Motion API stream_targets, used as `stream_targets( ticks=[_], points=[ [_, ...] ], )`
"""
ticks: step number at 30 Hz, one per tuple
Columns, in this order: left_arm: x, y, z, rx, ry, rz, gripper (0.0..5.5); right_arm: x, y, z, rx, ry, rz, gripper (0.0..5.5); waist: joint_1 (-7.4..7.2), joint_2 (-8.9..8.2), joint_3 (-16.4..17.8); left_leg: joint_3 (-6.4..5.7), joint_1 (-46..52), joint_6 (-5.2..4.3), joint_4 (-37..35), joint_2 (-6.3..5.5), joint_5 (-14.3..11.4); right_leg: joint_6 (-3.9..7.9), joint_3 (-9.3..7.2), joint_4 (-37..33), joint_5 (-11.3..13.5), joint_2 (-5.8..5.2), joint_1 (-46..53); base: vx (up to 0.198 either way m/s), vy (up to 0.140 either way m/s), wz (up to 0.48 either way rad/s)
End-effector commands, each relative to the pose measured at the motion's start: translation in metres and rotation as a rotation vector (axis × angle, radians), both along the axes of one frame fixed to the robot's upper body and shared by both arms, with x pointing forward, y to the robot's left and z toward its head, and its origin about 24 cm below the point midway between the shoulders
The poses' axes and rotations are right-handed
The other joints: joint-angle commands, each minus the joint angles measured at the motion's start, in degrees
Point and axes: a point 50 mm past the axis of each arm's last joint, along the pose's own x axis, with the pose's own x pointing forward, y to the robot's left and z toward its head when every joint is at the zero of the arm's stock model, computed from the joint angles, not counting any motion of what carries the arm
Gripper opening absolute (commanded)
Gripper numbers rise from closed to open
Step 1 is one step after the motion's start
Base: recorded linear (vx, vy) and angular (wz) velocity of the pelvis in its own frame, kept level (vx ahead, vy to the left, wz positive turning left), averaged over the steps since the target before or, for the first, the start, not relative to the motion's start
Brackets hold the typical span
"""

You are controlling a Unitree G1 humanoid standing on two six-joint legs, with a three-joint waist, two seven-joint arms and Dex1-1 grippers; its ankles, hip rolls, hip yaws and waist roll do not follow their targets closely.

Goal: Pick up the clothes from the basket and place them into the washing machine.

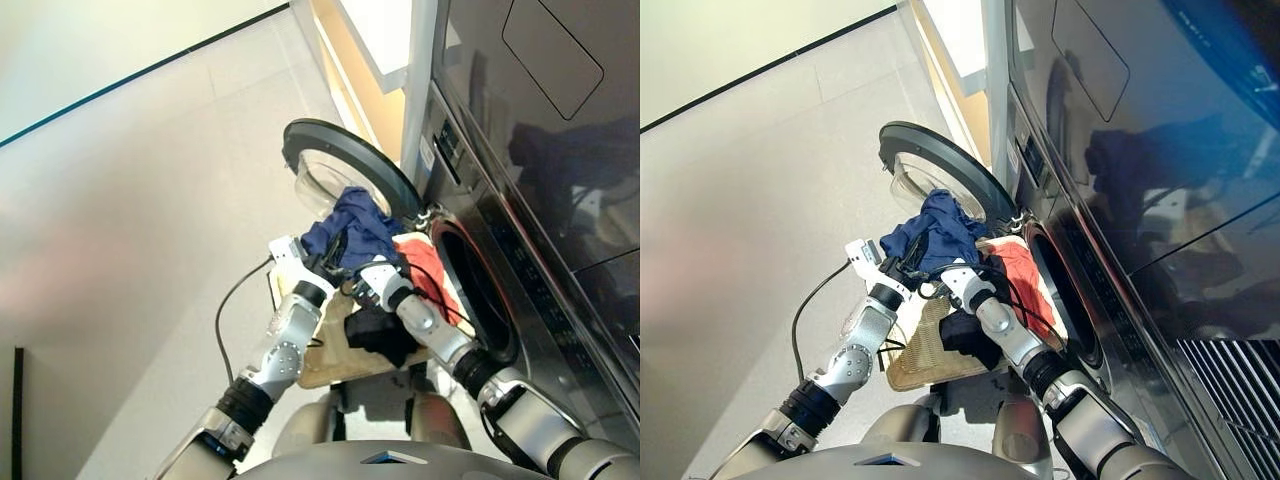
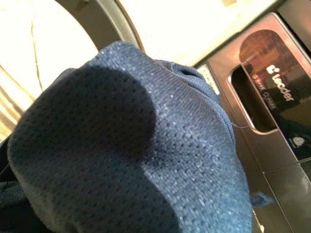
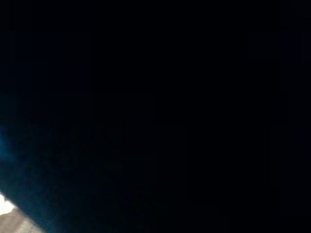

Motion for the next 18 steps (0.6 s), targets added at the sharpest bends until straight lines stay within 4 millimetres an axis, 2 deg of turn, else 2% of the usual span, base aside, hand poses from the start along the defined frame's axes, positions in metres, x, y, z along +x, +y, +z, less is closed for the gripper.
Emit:
stream_targets(
  ticks=[1, 2, 5, 6, 7, 8, 10, 11, 16, 18],
  points=[
    [0.003, 0.011, 0.017, -0.020, -0.078, 0.040, 0.00, 0.021, 0.030, 0.042, 0.182, -0.157, -0.029, 0.00, 0.31, -5.53, -0.21, 0.89, 3.43, -0.52, 2.58, -2.36, -3.56, 5.71, 0.06, 0.26, -6.28, -2.75, 5.69, 0.000, 0.000, 0.000],
    [0.002, 0.017, 0.014, -0.027, -0.060, 0.078, 0.00, 0.021, 0.028, 0.056, 0.233, -0.215, -0.058, 0.00, 0.13, -5.86, -0.27, 1.05, 3.47, -0.44, 2.68, -2.28, -3.66, 5.77, 0.10, 0.28, -6.31, -2.73, 5.75, 0.000, 0.000, 0.000],
    [0.000, 0.028, 0.013, 0.012, -0.053, 0.115, 4.27, 0.003, 0.012, 0.057, 0.320, -0.217, -0.073, 0.00, -1.10, -6.93, 0.45, 1.15, 3.39, -0.17, 3.25, -2.10, -4.05, 5.76, 0.23, 0.62, -6.40, -2.49, 5.46, 0.000, 0.000, 0.000],
    [0.000, 0.031, 0.012, 0.025, -0.052, 0.121, 5.50, -0.004, 0.021, 0.046, 0.337, -0.158, -0.061, 0.00, -1.19, -7.27, 0.51, 1.22, 3.33, -0.20, 3.39, -2.07, -4.11, 5.73, 0.33, 0.67, -6.39, -2.42, 5.41, 0.000, 0.000, 0.000],
    [0.000, 0.031, 0.012, 0.026, -0.052, 0.122, 5.50, -0.004, 0.021, 0.046, 0.337, -0.158, -0.061, 0.00, -1.20, -7.29, 0.50, 1.22, 3.32, -0.20, 3.40, -2.07, -4.12, 5.73, 0.33, 0.66, -6.39, -2.42, 5.41, 0.000, 0.000, 0.000],
    [0.002, 0.031, 0.006, 0.056, -0.034, 0.143, 5.50, 0.000, 0.020, 0.020, 0.362, -0.033, -0.176, 0.00, -0.81, -7.67, 0.37, 1.04, 3.10, -0.28, 3.58, -1.92, -4.27, 5.70, 0.20, 0.69, -6.49, -2.37, 5.38, 0.000, 0.000, 0.000],
    [0.003, 0.034, 0.003, 0.053, -0.012, 0.171, 5.50, 0.002, 0.020, 0.026, 0.393, -0.051, -0.180, 0.00, -0.69, -7.80, 0.31, 1.05, 3.06, -0.34, 3.54, -1.82, -4.27, 5.66, 0.21, 0.75, -6.54, -2.35, 5.36, 0.000, 0.000, 0.000],
    [0.007, 0.044, -0.001, 0.084, -0.002, 0.247, 5.50, 0.006, 0.013, 0.026, 0.432, -0.055, -0.259, 0.00, -0.68, -8.10, 0.37, 0.97, 3.11, -0.38, 3.52, -1.71, -4.32, 5.67, 0.15, 0.80, -6.61, -2.29, 5.32, 0.000, 0.000, 0.000],
    [0.014, 0.062, -0.008, 0.160, 0.038, 0.390, 5.50, 0.012, 0.001, 0.038, 0.470, -0.121, -0.340, 0.00, -0.95, -8.49, 1.20, 1.00, 2.34, -0.38, 3.83, -1.58, -4.37, 5.62, 0.14, 1.60, -6.70, -2.17, 4.24, 0.000, 0.000, 0.000],
    [0.014, 0.070, -0.018, 0.185, 0.084, 0.438, 5.50, 0.011, -0.002, 0.039, 0.490, -0.136, -0.359, 0.00, -1.06, -8.47, 1.63, 1.06, 1.63, -0.38, 4.16, -1.57, -4.39, 5.56, 0.17, 2.12, -6.75, -2.19, 3.44, 0.000, 0.000, 0.000]
  ],
)
